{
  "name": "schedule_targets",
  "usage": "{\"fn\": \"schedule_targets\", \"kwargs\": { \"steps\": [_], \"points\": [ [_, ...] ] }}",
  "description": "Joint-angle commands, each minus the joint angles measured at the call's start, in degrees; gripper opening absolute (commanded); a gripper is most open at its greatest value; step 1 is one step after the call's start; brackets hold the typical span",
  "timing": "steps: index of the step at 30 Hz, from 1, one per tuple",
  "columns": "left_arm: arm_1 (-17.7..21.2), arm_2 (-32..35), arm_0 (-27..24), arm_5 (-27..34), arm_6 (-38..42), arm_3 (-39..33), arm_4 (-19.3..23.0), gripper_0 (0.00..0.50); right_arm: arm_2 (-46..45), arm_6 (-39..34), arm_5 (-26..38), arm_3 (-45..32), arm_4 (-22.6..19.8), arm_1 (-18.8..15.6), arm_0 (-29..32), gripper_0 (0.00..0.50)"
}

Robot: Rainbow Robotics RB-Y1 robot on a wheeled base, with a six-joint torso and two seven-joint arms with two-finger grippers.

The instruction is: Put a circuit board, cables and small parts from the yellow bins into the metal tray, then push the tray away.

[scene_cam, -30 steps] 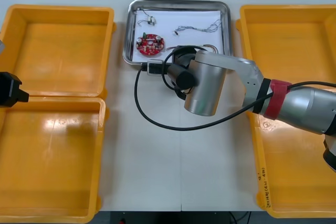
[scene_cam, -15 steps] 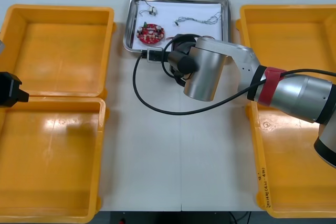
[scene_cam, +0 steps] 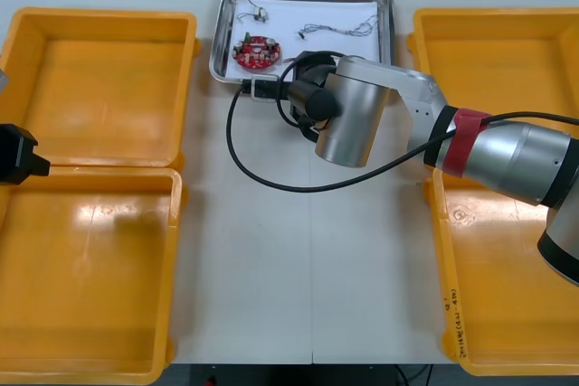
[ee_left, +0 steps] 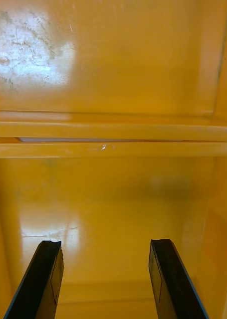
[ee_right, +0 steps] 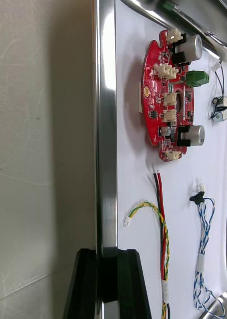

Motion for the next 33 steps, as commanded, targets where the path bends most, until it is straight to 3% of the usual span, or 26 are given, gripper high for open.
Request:
{"fn": "schedule_targets", "kwargs": {
  "steps": [1,5,8,15,18,20,23,28,33],
  "points": [
    [2.61,1.77,1.08,0.35,-3.94,-1.55,0.34,0.500,-1.87,2.33,-0.65,-0.24,-1.16,0.99,-3.49,0.000],
    [2.61,1.77,1.08,0.35,-3.94,-1.55,0.34,0.500,-1.87,2.95,-0.56,-0.24,-3.01,0.99,-3.49,0.011],
    [2.61,1.77,1.08,0.35,-3.94,-1.55,0.34,0.500,-1.87,3.39,-0.56,-0.24,-3.01,0.99,-3.49,0.147],
    [2.61,1.77,1.08,0.35,-3.94,-1.55,0.34,0.500,-1.17,3.56,-0.12,-0.24,-3.10,0.99,-3.49,0.169],
    [2.61,1.77,1.08,0.35,-3.94,-1.55,0.34,0.500,-0.90,3.65,-0.04,-0.15,-3.10,0.99,-3.49,0.287],
    [2.61,1.77,1.08,0.35,-3.94,-1.55,0.34,0.500,-0.90,3.91,0.05,-0.24,-3.10,0.99,-3.49,0.399],
    [2.61,1.77,1.08,0.35,-3.94,-1.55,0.34,0.500,-0.90,4.18,0.49,-0.33,-3.10,0.99,-3.49,0.488],
    [2.61,1.77,1.08,0.35,-3.94,-1.55,0.34,0.500,-0.90,4.62,3.04,-1.29,-6.26,0.91,-3.67,0.500],
    [2.61,1.77,1.08,0.35,-3.94,-1.55,0.34,0.500,-2.13,4.62,9.28,-4.81,-6.26,0.91,-3.76,0.500]
  ]
}}
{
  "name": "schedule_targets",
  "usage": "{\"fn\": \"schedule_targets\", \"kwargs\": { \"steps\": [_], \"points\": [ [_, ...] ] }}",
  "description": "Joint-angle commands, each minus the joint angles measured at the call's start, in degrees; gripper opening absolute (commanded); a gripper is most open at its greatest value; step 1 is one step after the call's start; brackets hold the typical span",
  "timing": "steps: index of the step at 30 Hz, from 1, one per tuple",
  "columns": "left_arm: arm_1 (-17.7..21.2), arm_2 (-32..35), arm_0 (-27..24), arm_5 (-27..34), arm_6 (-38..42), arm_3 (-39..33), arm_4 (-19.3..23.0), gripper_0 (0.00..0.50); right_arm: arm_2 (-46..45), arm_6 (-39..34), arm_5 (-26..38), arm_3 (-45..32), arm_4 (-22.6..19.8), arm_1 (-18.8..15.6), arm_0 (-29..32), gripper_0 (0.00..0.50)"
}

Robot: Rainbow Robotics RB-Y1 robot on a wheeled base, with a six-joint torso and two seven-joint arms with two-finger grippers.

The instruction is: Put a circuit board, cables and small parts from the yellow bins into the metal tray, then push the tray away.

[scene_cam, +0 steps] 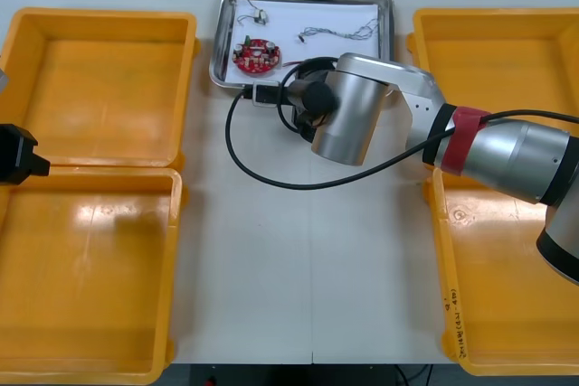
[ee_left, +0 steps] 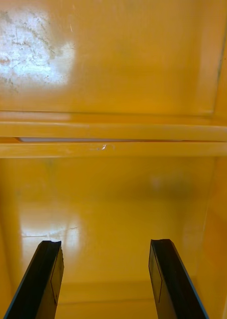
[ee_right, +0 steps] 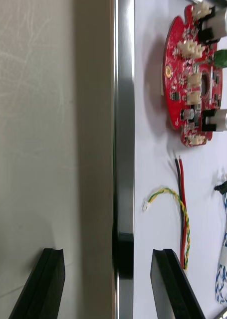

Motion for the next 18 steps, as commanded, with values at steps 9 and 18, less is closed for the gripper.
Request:
{"fn": "schedule_targets", "kwargs": {
  "steps": [9,18],
  "points": [
    [2.61,1.77,1.07,0.35,-3.94,-1.55,0.34,0.500,-7.67,1.56,22.17,-15.45,-4.29,0.76,-2.98,0.500],
    [2.61,1.77,1.07,0.35,-3.94,-1.55,0.34,0.500,-14.00,-0.64,38.17,-30.39,-4.82,-1.35,2.20,0.500]
  ]
}}
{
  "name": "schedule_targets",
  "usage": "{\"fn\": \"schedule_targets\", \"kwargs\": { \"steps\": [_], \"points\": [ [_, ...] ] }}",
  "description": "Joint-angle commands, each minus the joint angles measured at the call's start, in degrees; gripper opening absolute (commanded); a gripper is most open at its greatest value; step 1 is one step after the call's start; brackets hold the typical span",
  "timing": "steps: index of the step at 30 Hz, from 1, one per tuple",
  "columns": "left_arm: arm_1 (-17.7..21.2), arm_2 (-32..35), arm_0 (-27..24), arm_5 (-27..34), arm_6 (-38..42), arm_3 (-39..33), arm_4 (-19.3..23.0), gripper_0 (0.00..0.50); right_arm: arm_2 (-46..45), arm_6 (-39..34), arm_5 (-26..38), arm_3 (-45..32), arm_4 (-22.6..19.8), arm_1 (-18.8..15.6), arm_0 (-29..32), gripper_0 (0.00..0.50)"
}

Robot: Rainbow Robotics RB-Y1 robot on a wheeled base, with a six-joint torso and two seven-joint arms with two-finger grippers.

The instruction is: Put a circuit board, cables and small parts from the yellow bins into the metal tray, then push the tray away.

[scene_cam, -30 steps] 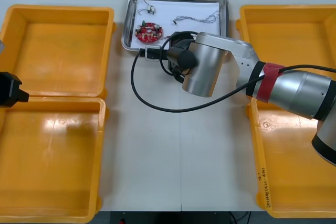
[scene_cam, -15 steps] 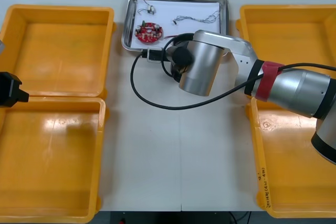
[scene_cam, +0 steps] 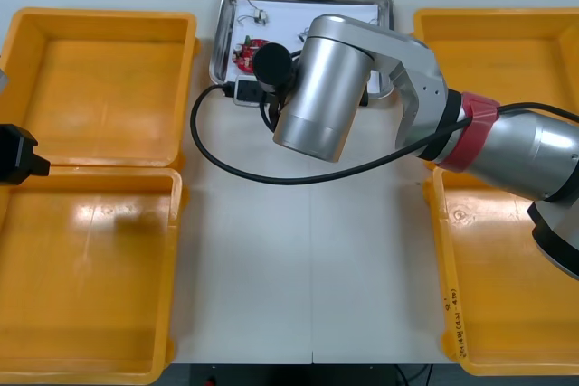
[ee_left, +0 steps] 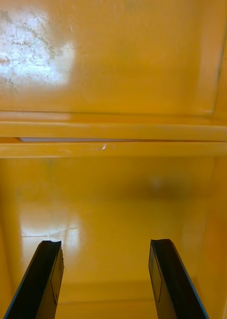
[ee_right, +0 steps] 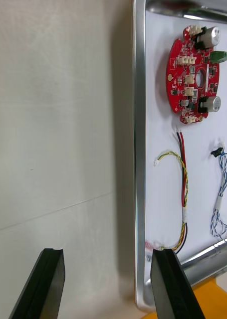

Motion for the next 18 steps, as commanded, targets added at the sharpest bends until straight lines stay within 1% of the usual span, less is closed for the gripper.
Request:
{"fn": "schedule_targets", "kwargs": {
  "steps": [1,2,4,5,8,11,15,18],
  "points": [
    [2.61,1.77,1.06,0.34,-3.94,-1.54,0.34,0.500,-6.07,-0.98,7.08,-9.89,-0.30,-1.54,2.68,0.500],
    [2.61,1.77,1.06,0.34,-3.94,-1.54,0.34,0.500,-6.68,-1.16,7.96,-10.95,-0.39,-1.72,3.11,0.500],
    [2.61,1.77,1.06,0.34,-3.94,-1.54,0.34,0.500,-8.97,-2.30,12.00,-15.34,-0.39,-2.33,5.22,0.500],
    [2.61,1.77,1.06,0.34,-3.94,-1.54,0.34,0.500,-9.93,-3.79,14.11,-17.54,-0.39,-2.77,6.37,0.500],
    [2.61,1.77,1.06,0.34,-3.94,-1.54,0.34,0.500,-11.60,-6.87,17.89,-22.64,-0.39,-3.83,8.83,0.500],
    [2.61,1.77,1.06,0.34,-3.94,-1.54,0.34,0.500,-13.80,-11.44,22.99,-29.84,-0.39,-5.85,11.99,0.500],
    [2.61,1.77,1.06,0.34,-3.94,-1.54,0.34,0.500,-16.79,-15.92,27.30,-37.05,-0.48,-8.31,16.21,0.500],
    [2.61,1.77,1.06,0.34,-3.94,-1.54,0.34,0.500,-19.34,-20.14,27.96,-41.97,-0.65,-10.15,19.29,0.500]
  ]
}}
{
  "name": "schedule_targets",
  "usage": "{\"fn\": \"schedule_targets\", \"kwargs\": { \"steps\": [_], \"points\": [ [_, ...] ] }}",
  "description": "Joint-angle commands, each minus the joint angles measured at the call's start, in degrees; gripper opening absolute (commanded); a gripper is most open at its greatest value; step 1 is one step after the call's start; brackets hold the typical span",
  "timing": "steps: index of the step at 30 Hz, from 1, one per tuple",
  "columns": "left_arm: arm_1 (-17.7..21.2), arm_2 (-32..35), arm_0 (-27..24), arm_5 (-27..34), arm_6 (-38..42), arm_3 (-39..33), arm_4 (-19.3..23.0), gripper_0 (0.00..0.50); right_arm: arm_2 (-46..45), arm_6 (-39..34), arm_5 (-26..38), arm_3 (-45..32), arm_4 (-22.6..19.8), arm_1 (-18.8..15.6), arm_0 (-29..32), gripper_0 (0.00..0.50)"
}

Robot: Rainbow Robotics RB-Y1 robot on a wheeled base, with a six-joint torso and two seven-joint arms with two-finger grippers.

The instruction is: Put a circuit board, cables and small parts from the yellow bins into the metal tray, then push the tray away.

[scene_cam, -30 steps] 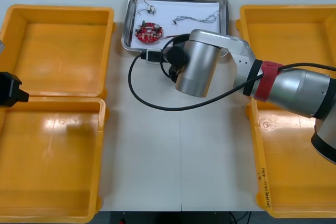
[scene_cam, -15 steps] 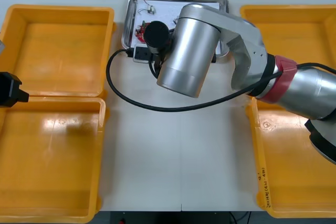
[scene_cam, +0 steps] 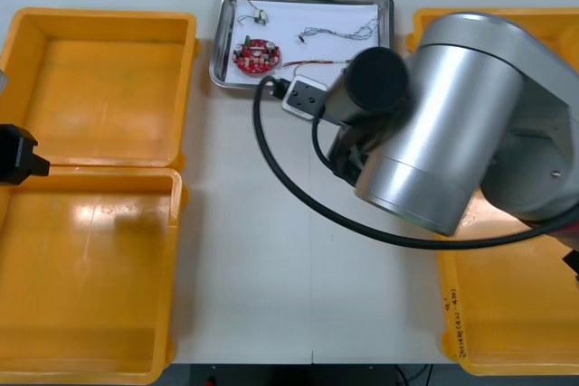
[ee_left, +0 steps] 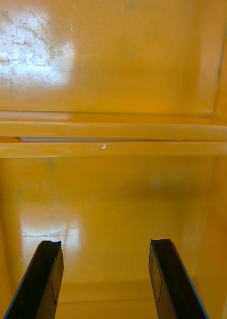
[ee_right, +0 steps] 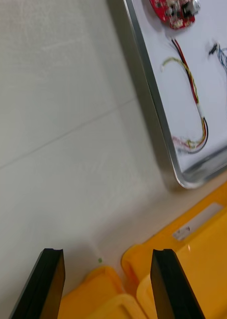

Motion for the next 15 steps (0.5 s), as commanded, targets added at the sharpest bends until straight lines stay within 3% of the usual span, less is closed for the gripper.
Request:
{"fn": "schedule_targets", "kwargs": {
  "steps": [1,7,15],
  "points": [
    [2.60,1.77,1.03,0.34,-3.94,-1.51,0.34,0.500,-6.44,-7.96,1.01,-8.20,-1.47,-4.35,5.58,0.500],
    [2.60,1.77,1.03,0.34,-3.94,-1.51,0.34,0.500,-16.72,-18.77,1.01,-12.68,-8.67,-7.87,12.61,0.500],
    [2.60,1.77,1.03,0.34,-3.94,-1.51,0.34,0.500,-31.22,-28.43,1.01,-11.71,-19.13,-11.73,20.00,0.500]
  ]
}}
